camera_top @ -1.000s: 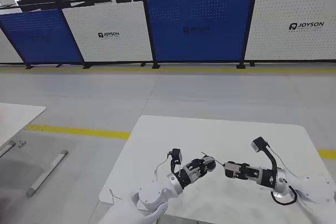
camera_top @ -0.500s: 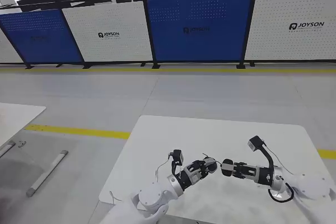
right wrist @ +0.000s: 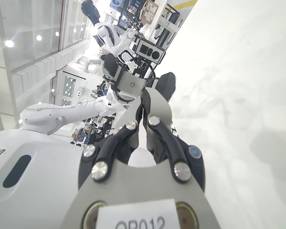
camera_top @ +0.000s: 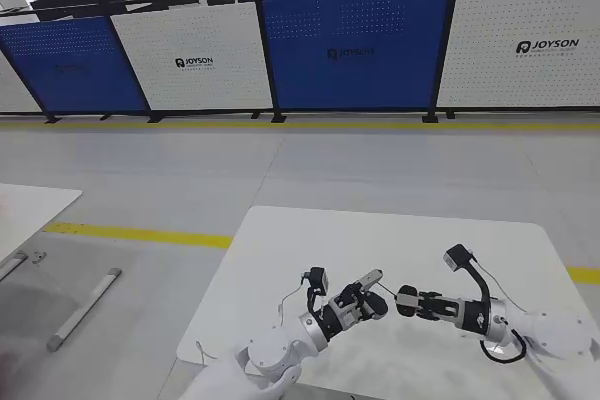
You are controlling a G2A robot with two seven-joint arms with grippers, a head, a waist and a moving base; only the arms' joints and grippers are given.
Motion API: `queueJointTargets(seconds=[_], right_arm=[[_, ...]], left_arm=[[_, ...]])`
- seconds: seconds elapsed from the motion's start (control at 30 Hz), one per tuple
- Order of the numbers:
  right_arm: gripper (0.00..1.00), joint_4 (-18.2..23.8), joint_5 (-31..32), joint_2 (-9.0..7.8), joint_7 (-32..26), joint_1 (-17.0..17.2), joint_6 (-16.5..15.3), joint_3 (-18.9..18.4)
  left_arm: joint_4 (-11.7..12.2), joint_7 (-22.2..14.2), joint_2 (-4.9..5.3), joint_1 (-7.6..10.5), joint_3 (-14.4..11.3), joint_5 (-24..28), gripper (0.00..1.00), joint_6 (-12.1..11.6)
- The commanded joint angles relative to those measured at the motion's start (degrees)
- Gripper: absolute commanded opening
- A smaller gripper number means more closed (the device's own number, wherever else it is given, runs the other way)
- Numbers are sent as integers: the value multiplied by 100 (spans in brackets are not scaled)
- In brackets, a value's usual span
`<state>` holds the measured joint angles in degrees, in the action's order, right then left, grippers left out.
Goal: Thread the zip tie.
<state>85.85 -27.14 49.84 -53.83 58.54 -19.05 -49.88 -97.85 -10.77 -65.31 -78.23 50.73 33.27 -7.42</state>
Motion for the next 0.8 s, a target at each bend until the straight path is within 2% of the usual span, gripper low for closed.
queueJointTargets(seconds=[0.0,0.13,0.17,0.2,0.3,0.33,0.4,0.77], right_arm=[[0,-8,-33,4,-83,18,-23,-36],[0,-6,-14,24,-164,42,4,-87],[0,-5,-8,29,-168,47,12,-97],[0,-5,-2,34,-168,53,20,-108],[0,-21,11,47,-187,79,36,-151],[0,-24,15,51,-195,86,45,-162],[0,-24,30,61,-212,99,64,-185],[0,-45,68,134,-291,108,197,-248]], left_arm=[[58,-11,-16,23,-19,12,100,-13],[190,4,-63,108,-64,-6,100,-89],[212,12,-72,122,-72,-11,85,-106],[232,24,-81,132,-75,-12,52,-123],[275,48,-101,147,-67,-30,28,-153],[283,50,-104,146,-60,-38,13,-160],[288,43,-111,137,-43,-55,0,-174],[140,-24,-109,-9,61,-343,0,-194]])
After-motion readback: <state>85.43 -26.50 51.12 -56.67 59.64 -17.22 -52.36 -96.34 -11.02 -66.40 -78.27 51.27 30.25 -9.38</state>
